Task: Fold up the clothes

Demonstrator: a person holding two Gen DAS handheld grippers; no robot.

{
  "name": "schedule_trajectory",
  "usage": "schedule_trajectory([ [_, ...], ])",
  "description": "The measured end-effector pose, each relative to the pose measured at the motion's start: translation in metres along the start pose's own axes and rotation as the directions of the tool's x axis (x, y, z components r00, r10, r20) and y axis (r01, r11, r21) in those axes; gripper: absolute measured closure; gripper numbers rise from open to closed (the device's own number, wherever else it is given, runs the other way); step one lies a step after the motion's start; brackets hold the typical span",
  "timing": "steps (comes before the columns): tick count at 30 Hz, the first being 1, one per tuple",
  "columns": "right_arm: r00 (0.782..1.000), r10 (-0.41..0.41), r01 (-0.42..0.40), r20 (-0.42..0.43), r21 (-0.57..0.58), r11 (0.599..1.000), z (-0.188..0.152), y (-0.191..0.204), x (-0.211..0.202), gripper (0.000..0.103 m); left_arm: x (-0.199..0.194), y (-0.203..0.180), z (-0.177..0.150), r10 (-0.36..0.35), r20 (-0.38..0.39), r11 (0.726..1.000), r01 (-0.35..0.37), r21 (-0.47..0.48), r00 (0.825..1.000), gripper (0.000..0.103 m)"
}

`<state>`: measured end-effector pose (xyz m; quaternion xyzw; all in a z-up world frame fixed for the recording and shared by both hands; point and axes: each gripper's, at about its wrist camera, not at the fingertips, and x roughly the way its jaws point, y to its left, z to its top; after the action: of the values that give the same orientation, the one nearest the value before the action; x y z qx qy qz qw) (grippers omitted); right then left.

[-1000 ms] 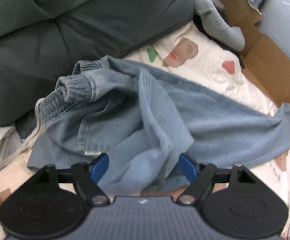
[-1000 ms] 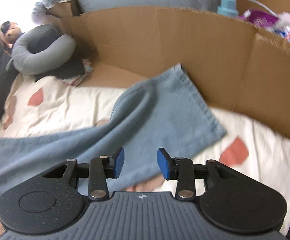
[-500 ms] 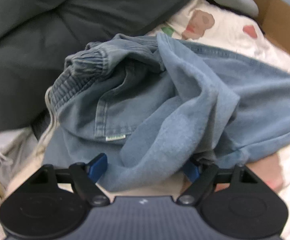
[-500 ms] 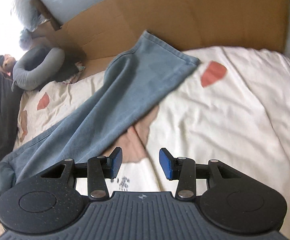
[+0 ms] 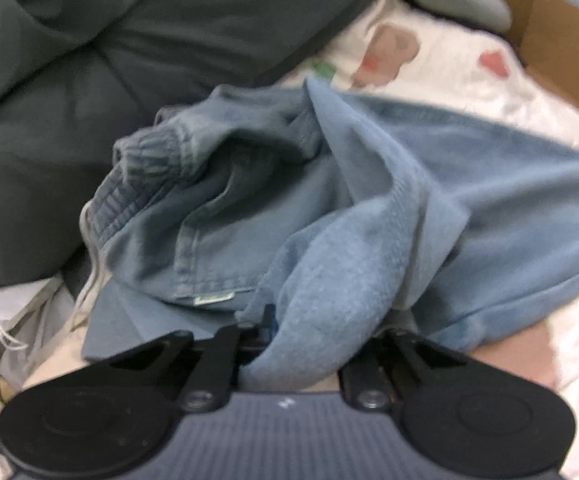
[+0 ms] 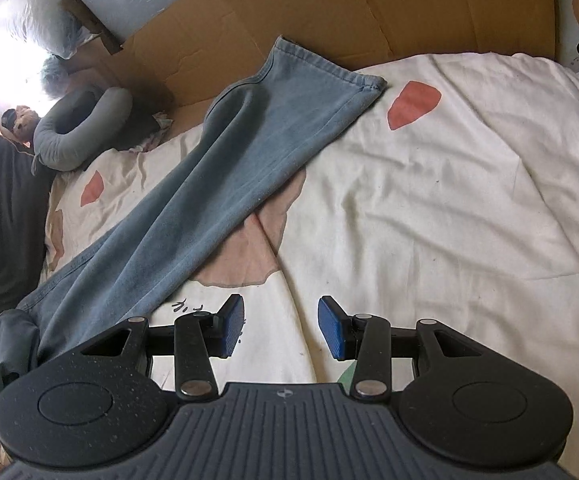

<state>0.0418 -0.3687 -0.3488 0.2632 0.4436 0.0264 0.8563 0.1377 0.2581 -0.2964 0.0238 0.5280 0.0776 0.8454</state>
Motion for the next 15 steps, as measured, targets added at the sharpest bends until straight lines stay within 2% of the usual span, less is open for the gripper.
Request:
schedule_trajectory([
  [5, 1.0, 0.019, -0.019, 0.011, 0.001, 1.0, 0.001, 0.001, 0.002, 0.055, -0.026, -0.013, 0.014, -0.061, 0.026, 0.998, 0.061, -0.022, 0.998, 0.096],
  [15, 0.998, 0.054, -0.054, 0.02, 0.018, 0.998, 0.002, 0.002, 0.004, 0.055, -0.076, -0.047, 0.052, -0.162, 0.038, 0.987, 0.162, 0.007, 0.986, 0.097],
])
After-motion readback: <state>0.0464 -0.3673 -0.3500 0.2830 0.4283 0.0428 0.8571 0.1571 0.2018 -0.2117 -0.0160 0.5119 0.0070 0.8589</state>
